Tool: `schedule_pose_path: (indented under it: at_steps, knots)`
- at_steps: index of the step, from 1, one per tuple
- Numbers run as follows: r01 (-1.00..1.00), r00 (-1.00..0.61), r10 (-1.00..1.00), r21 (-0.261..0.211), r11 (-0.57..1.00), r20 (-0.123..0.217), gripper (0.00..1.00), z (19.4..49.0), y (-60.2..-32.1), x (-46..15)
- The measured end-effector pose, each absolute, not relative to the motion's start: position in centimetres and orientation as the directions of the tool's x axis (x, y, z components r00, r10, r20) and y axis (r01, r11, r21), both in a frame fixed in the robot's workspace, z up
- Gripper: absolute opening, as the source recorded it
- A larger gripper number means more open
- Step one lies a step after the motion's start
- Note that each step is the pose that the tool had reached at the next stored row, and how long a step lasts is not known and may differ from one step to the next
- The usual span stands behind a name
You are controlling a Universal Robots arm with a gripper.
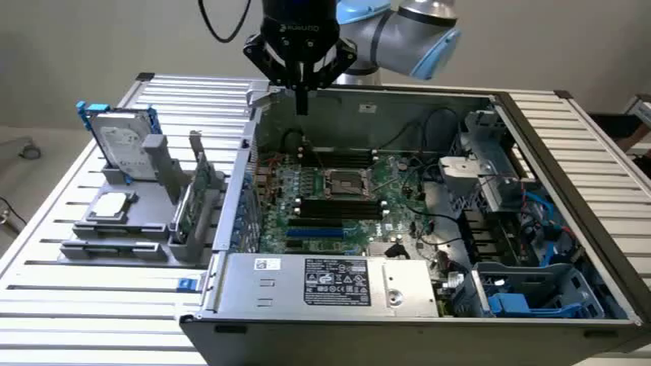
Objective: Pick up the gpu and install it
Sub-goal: 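Reach for the gpu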
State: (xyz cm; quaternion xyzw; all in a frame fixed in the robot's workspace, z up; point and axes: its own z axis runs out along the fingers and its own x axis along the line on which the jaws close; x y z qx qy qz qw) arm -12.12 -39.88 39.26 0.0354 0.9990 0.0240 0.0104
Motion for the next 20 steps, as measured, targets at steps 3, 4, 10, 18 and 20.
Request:
schedule_pose_path:
  at_steps: [3, 4, 10, 18, 20]
  knots:
    - [0.070, -0.997, 0.071, 0.049, 0.996, -0.019, 0.11, 39.3, -39.9, -12.1]
    - [0.070, -0.997, 0.071, 0.049, 0.996, -0.019, 0.11, 39.3, -39.9, -12.1]
    - [0.070, -0.997, 0.071, 0.049, 0.996, -0.019, 0.11, 39.3, -39.9, -12.1]
    - [0.067, -0.998, 0.068, 0.049, 0.997, -0.019, 0.11, 39.3, -39.9, -13.0]
    - [0.064, -0.998, 0.065, 0.049, 0.997, -0.018, 0.11, 39.3, -39.8, -13.5]
